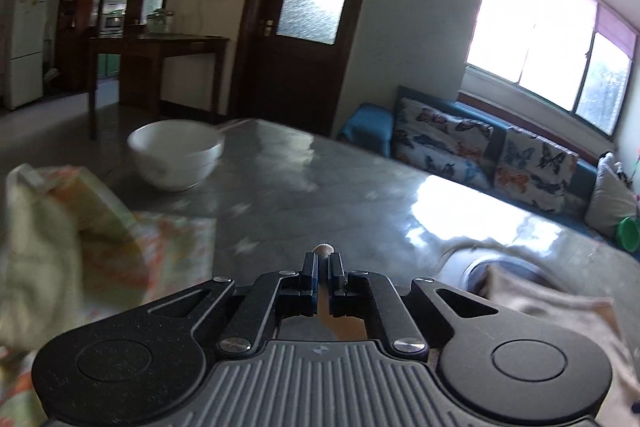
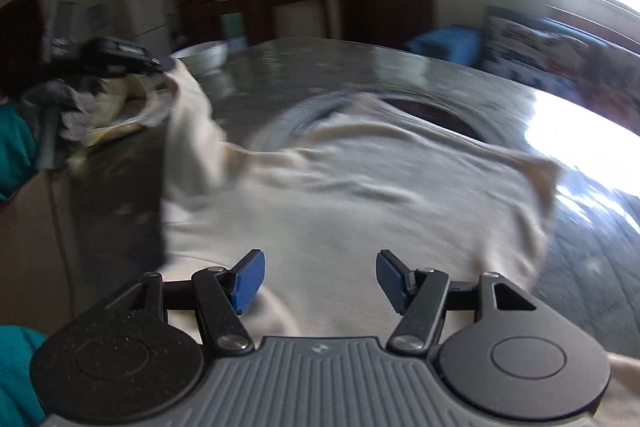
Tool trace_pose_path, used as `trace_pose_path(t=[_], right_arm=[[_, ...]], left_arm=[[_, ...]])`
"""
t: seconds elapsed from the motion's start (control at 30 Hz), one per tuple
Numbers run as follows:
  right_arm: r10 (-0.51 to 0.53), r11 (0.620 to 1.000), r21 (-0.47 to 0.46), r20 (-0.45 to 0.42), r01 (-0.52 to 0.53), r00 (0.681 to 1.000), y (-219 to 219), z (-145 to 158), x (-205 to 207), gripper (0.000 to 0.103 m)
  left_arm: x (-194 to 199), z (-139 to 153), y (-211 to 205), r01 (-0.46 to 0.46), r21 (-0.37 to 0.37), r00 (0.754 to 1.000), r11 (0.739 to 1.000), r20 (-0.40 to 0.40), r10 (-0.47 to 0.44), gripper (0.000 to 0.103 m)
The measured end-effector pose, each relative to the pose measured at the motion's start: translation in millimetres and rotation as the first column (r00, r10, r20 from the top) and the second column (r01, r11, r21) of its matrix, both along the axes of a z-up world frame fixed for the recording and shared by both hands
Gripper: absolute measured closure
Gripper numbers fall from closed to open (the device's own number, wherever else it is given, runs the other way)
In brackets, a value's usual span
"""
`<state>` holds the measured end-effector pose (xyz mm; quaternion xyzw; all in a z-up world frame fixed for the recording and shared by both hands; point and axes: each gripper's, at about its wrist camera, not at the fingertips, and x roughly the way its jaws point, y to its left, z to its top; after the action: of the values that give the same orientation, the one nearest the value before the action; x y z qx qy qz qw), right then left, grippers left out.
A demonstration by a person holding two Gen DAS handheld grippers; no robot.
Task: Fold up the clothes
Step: 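Lift the sweatshirt side with the left gripper and fold it over the body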
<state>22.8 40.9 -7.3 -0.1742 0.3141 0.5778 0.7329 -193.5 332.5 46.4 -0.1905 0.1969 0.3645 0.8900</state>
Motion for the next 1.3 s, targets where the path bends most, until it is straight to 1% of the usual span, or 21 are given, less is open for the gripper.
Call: trace_pose_path(t=[0.13, 0.2, 0.37, 0.43, 0.5, 0.57, 0.63, 0.67, 0.73, 0.87, 0.93, 1.0, 1.07, 1.13, 1.2, 1.27, 1.3], right_arm=[[0.125, 0.992, -0.015, -0.005, -0.125, 0.992, 23, 2, -23, 0.04], [0.168, 0.985, -0.029, -0.013, -0.168, 0.986, 34, -3, -33, 0.04], [0.217, 0.972, -0.073, -0.066, -0.222, 0.974, 48, -18, -53, 0.042], [0.238, 0.966, -0.089, -0.064, -0.243, 0.969, 48, -20, -61, 0.042], [0.267, 0.957, -0.096, -0.066, -0.273, 0.961, 46, -20, -65, 0.042], [0.274, 0.955, -0.101, -0.062, -0.279, 0.96, 45, -19, -67, 0.042], [0.269, 0.956, -0.098, -0.068, -0.275, 0.961, 44, -18, -67, 0.042], [0.267, 0.957, -0.096, -0.072, -0.273, 0.961, 44, -17, -67, 0.042], [0.266, 0.958, -0.087, -0.073, -0.272, 0.961, 41, -14, -66, 0.043], [0.239, 0.968, -0.065, -0.075, -0.244, 0.968, 35, -7, -59, 0.043], [0.212, 0.975, -0.053, -0.079, -0.216, 0.974, 33, -5, -53, 0.043], [0.185, 0.98, -0.053, -0.087, -0.19, 0.979, 34, -7, -49, 0.043], [0.178, 0.981, -0.06, -0.098, -0.184, 0.979, 39, -12, -47, 0.043], [0.182, 0.98, -0.06, -0.098, -0.188, 0.978, 42, -16, -47, 0.043], [0.197, 0.978, -0.049, -0.08, -0.201, 0.977, 46, -15, -51, 0.044], [0.212, 0.976, -0.042, -0.073, -0.216, 0.974, 50, -14, -53, 0.046], [0.222, 0.973, -0.041, -0.065, -0.225, 0.973, 54, -14, -56, 0.046]], left_arm=[[-24, -14, 5, -0.038, -0.02, 0.999, 0.999, -0.024, 0.037, 0.098], [-30, -20, 9, -0.053, -0.046, 0.998, 0.998, -0.021, 0.052, 0.098], [-42, -24, 0, -0.024, 0.008, 1.0, 1.0, 0.005, 0.024, 0.098], [-49, -20, -2, -0.01, 0.047, 0.999, 0.999, 0.053, 0.008, 0.098], [-50, -20, 0, -0.012, 0.057, 0.999, 0.998, 0.048, 0.009, 0.098], [-47, -27, 4, -0.019, 0.054, 1.0, 0.998, -0.012, 0.019, 0.098], [-45, -33, 8, -0.031, 0.037, 0.997, 0.999, -0.068, 0.033, 0.093], [-46, -36, 9, -0.049, 0.029, 0.995, 0.998, -0.088, 0.052, 0.093], [-49, -37, 8, -0.072, 0.029, 0.993, 0.997, -0.093, 0.075, 0.093], [-48, -29, -3, -0.011, 0.011, 0.998, 1.0, -0.07, 0.012, 0.093], [-38, -28, -13, 0.063, 0.01, 0.995, 0.998, -0.073, -0.062, 0.093], [-24, -30, -21, 0.136, -0.007, 0.987, 0.991, -0.081, -0.136, 0.092], [-6, -37, -26, 0.176, -0.006, 0.977, 0.984, -0.124, -0.176, 0.092], [7, -46, -23, 0.182, -0.01, 0.969, 0.983, -0.17, -0.181, 0.092], [17, -57, -20, 0.159, 0.02, 0.957, 0.987, -0.247, -0.149, 0.09], [17, -62, -17, 0.149, 0.09, 0.95, 0.985, -0.288, -0.117, 0.088], [16, -61, -12, 0.137, 0.086, 0.952, 0.987, -0.288, -0.107, 0.088]])
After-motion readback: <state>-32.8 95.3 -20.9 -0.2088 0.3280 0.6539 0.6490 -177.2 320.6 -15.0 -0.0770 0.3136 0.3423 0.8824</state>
